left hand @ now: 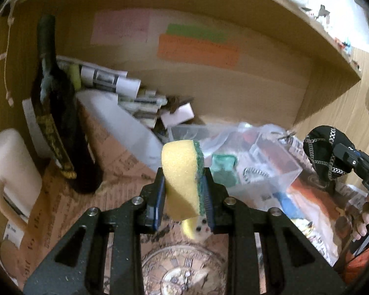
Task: Organize soft objects
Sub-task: 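Grasp the yellow-green sponge with the left tool while the right grasps the strapped item, then lower the sponge into the box with the left tool while the right places the strapped item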
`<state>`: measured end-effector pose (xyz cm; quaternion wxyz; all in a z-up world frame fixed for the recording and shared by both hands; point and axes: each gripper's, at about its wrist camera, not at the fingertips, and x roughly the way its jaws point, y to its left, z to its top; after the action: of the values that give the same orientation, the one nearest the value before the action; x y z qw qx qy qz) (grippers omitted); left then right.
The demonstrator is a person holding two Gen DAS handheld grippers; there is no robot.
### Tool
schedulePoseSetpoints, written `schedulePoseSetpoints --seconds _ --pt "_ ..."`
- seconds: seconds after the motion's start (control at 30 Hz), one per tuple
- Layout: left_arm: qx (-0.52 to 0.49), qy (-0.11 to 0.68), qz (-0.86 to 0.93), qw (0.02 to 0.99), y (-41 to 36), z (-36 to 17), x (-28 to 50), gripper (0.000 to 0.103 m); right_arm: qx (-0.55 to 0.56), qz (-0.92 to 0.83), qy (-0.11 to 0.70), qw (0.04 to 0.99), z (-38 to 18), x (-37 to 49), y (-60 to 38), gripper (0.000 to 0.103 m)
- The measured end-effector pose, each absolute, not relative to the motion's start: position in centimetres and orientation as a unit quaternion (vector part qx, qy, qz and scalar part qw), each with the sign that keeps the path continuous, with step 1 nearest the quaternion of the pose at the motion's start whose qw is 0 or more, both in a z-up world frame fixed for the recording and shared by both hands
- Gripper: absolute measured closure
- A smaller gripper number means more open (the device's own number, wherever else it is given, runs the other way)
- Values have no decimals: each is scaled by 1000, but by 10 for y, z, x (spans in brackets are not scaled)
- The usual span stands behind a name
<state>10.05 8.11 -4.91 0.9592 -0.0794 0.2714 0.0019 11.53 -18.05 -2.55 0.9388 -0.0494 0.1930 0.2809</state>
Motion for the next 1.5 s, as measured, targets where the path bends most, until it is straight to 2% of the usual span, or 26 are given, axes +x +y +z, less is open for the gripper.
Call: schedulePoseSetpoints --seconds 0.3,0.57,0.77,1.23,1.3,1.4,1.5 --pt "-69 271 -14 960 75 -38 138 75 -61 258 165 950 -12 146 -175 82" --pt "-59 327 -36 943 66 -57 185 75 -78 260 182 945 -23 173 -157 82" --pt "-47 369 -52 927 56 -79 210 75 -93 271 213 934 -39 192 -133 82" --pt "-29 403 -66 913 42 -99 229 75 -129 294 320 891 -90 221 -100 80" --pt "-32 403 -68 912 42 -100 229 71 -134 292 325 889 -92 221 -100 80" --pt "-30 398 -68 914 41 -98 225 64 -135 293 330 887 -92 221 -101 74" --pt "-26 384 -64 921 40 -93 216 58 -135 289 326 890 -89 220 -102 61"
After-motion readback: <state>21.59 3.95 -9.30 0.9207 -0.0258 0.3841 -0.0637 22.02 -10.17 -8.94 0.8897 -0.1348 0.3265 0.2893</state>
